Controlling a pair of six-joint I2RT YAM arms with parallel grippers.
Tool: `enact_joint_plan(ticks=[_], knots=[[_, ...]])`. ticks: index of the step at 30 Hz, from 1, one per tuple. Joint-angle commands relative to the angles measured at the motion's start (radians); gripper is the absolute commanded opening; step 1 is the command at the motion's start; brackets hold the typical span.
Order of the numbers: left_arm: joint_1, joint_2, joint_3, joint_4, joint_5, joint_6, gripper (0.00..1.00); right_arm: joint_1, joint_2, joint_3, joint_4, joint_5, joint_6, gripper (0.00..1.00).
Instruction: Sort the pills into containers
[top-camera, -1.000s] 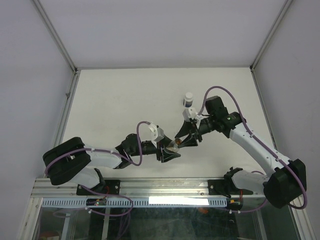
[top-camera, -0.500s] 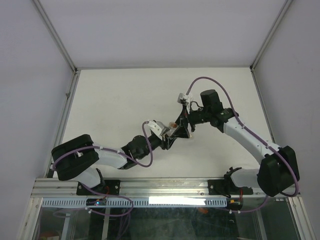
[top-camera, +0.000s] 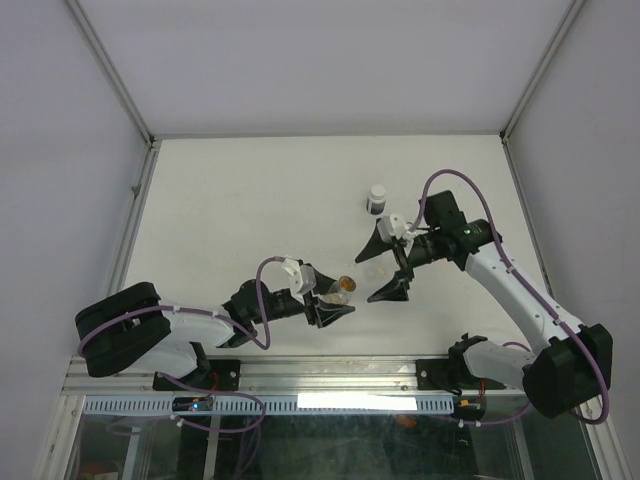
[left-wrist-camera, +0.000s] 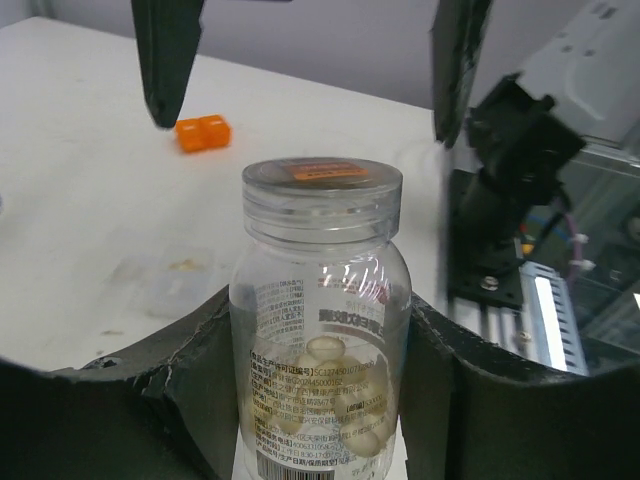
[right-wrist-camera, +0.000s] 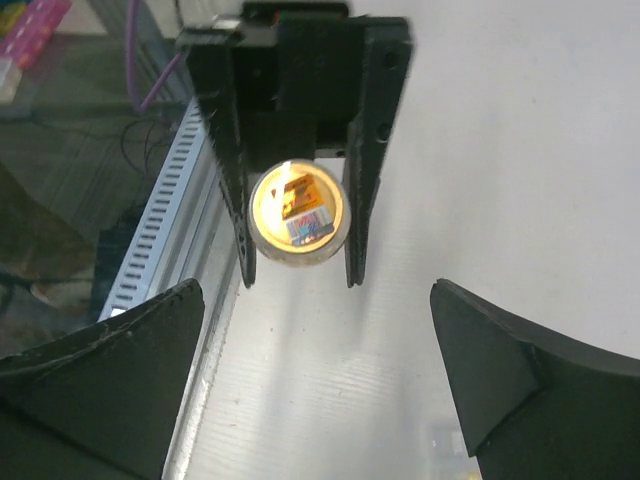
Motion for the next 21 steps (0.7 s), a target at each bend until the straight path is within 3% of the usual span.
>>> enact_joint_plan(ticks=[1,9,21], knots=[[0.036,-0.031,0.051,0.046,0.298,-0.074,0.0,-0.003,-0.013,-0.016,-0.356,-0.174,-0.637,0.99],[0.056,0.037,0.118,0.044,0.435,-0.134,0.0,0.005,-0.017,-0.019,-0.357,-0.215,-0.633,0.95],[0.056,0.12,0.171,0.025,0.458,-0.142,0.0,0.075,0.005,-0.031,-0.233,-0.18,-0.472,0.69]])
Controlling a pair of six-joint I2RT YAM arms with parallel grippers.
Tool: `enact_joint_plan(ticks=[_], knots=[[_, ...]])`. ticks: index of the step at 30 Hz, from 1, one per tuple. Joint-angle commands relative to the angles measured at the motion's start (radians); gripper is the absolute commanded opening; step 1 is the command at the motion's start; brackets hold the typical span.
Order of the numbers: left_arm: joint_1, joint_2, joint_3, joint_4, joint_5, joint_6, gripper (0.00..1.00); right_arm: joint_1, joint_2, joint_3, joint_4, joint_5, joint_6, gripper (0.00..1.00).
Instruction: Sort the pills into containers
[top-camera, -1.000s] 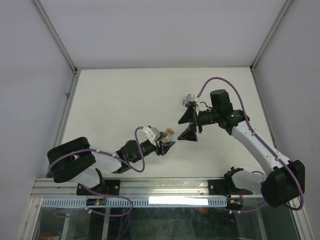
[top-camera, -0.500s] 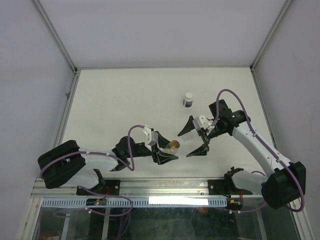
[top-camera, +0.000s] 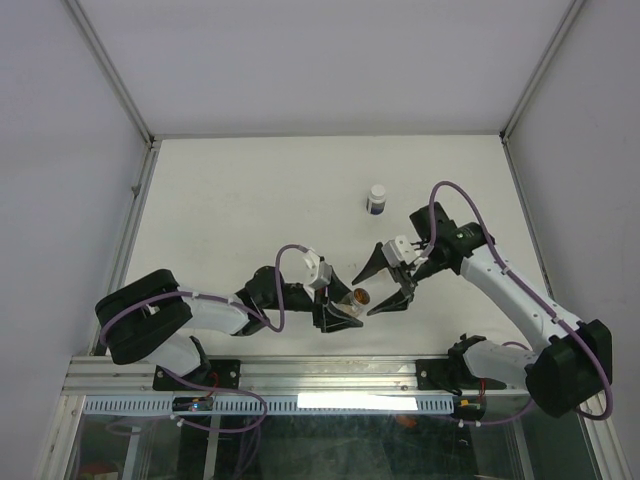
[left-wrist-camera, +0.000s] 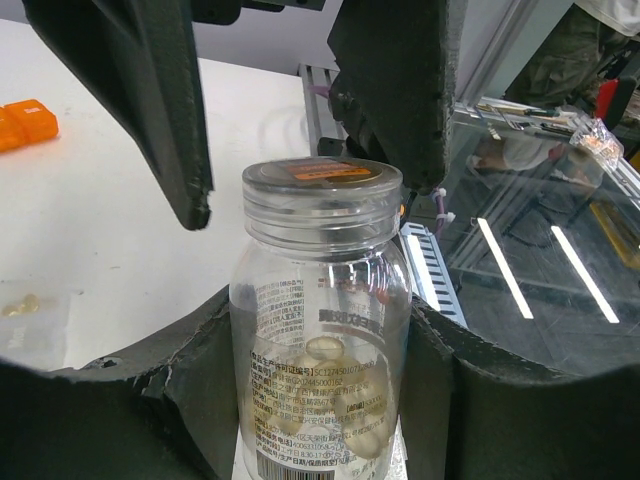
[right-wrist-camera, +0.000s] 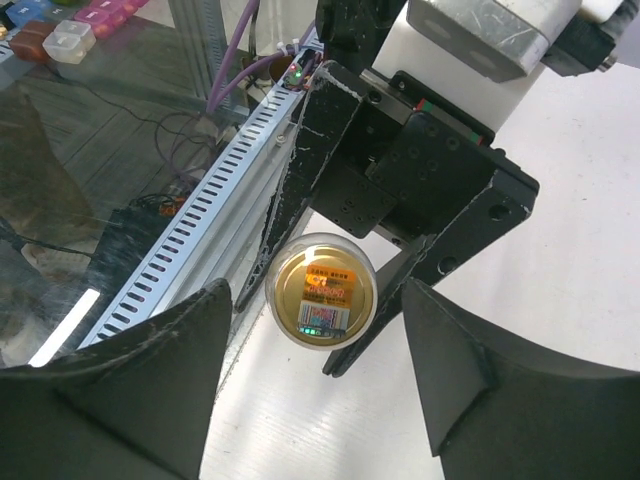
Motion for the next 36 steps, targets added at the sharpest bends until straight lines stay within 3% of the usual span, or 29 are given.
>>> enact_joint_plan(ticks=[1,9,14,18,23,25,28,30,36], knots=[[0.005,0.003,0.045,0.037,0.034,-0.01,0.0,0.018,0.003,-0.003,0.062,-0.025,0.057,0.67],[0.006,-0.005,0.04,0.038,0.02,-0.008,0.0,0.029,0.005,-0.006,0.108,-0.013,0.126,0.52],[0.005,-0.031,0.025,0.037,-0.071,0.005,0.0,0.037,0.011,-0.01,0.175,0.007,0.231,0.34],[-0.007,-0.088,0.0,0.058,-0.314,0.033,0.0,0.055,0.021,-0.028,0.41,0.105,0.541,0.19],[-0.074,-0.087,0.029,0.069,-0.797,0.1,0.0,0.072,0.069,-0.05,0.718,0.409,1.01,0.08],[-0.086,-0.048,0.069,0.052,-0.937,0.107,0.0,0.072,0.105,-0.033,0.749,0.525,1.119,0.06],[-0.091,0.012,0.093,0.052,-1.026,0.114,0.0,0.073,0.139,-0.011,0.751,0.529,1.176,0.06],[-0.09,0.017,0.084,0.066,-1.014,0.115,0.0,0.071,0.136,-0.006,0.746,0.469,1.174,0.19],[-0.089,-0.021,-0.032,0.166,-0.884,0.129,0.0,0.038,0.069,0.041,0.627,0.264,1.056,0.92]])
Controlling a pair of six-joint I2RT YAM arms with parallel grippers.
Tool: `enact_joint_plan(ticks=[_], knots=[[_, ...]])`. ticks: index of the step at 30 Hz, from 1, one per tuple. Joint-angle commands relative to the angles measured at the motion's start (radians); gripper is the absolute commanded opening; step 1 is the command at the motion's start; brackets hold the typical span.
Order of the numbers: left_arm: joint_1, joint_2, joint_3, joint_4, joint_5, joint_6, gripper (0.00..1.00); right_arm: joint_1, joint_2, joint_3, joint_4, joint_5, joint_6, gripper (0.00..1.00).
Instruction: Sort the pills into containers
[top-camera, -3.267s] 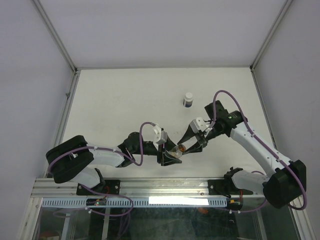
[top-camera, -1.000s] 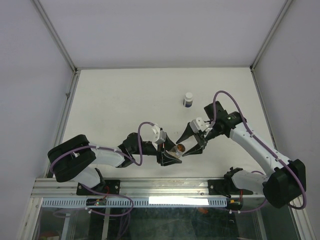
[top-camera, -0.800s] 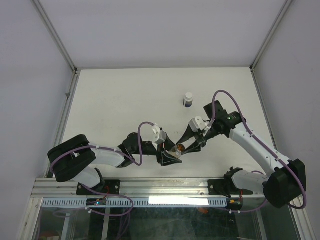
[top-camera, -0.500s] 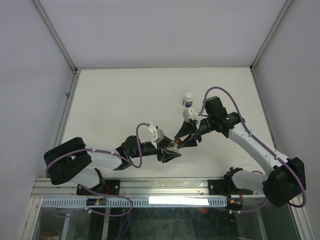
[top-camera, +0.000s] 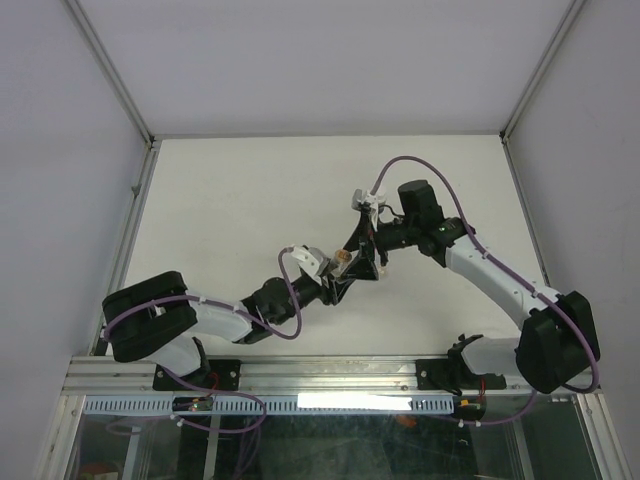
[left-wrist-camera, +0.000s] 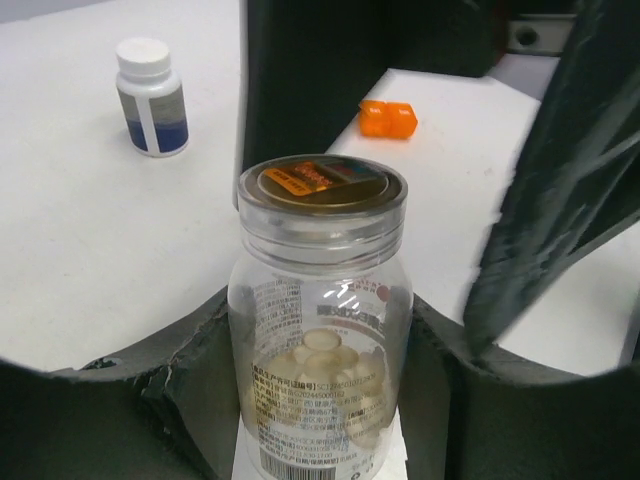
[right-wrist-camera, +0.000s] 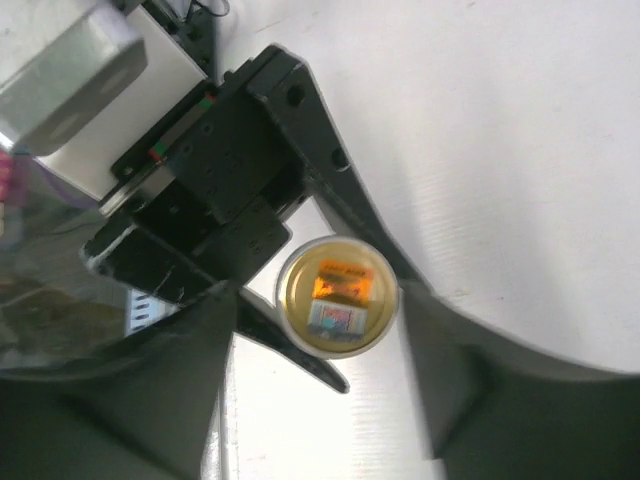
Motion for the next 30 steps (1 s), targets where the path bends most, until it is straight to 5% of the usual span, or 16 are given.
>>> enact_joint_plan(ticks=[1,8,15,25,30], knots=[[0.008,-0.059,-0.073,0.263,0.023,0.002,0.0,-0.019,-0.08,0.056,-0.09,-0.154,-0.061,0.98],[0.041,-0.149,-0.221,0.376,0.334,-0.044,0.0,-0.075,-0.133,0.087,-0.336,-0.285,-0.413,0.99],[0.175,-0.185,-0.124,0.251,0.936,-0.211,0.0,-0.073,-0.125,0.072,-0.794,-0.48,-1.164,0.99],[0.178,-0.023,0.006,0.214,1.077,-0.263,0.0,-0.063,-0.134,0.054,-0.691,-0.478,-1.032,0.95],[0.178,0.013,0.034,0.212,1.082,-0.267,0.0,-0.026,-0.121,0.044,-0.612,-0.45,-0.924,0.8]])
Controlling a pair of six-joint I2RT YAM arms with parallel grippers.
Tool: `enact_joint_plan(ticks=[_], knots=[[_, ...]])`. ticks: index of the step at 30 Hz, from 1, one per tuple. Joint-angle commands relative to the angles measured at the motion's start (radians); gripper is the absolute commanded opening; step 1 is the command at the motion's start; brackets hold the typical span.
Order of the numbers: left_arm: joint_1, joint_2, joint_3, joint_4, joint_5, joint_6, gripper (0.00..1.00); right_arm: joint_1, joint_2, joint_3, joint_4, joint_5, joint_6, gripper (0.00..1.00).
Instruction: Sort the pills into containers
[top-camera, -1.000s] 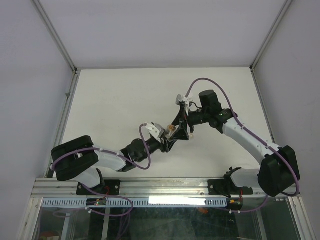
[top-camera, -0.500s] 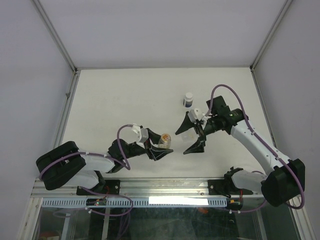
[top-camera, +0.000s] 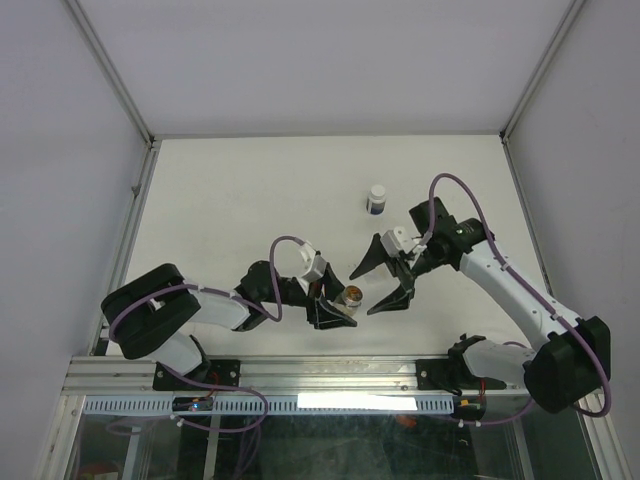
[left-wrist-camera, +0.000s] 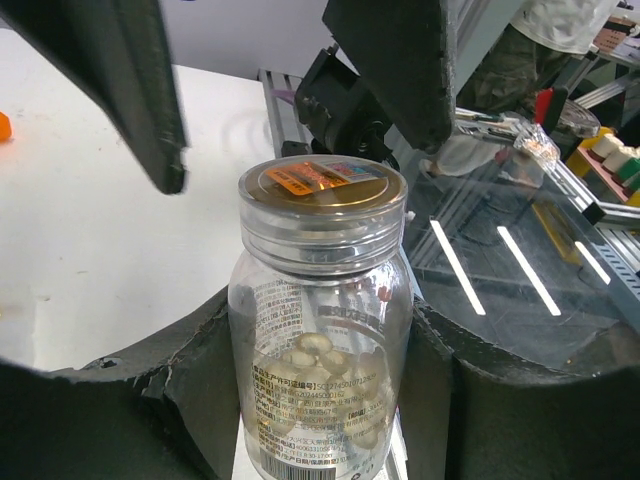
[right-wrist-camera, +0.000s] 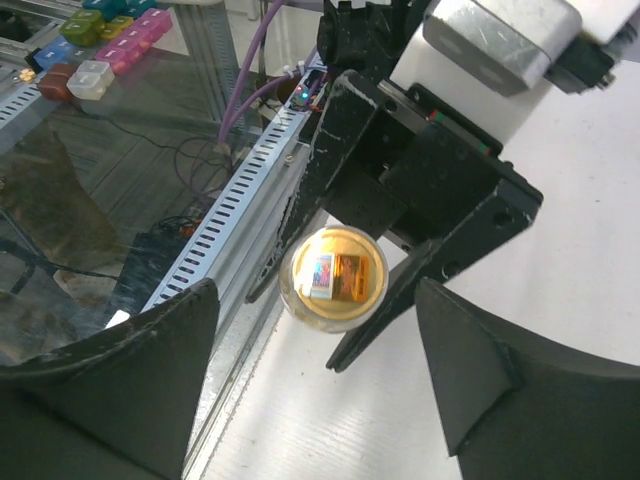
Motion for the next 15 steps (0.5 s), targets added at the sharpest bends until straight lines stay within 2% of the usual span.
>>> enact_joint_plan(ticks=[1,15], knots=[[0.006,0.013,0.049,0.048,0.054,-0.025,0.0,0.034,-0.003,-0.006,0.1,-0.014,0.103,0.77],[0.006,0.015,0.043,0.053,0.03,-0.024,0.0,0.072,0.019,-0.019,0.215,0.031,0.262,0.53]])
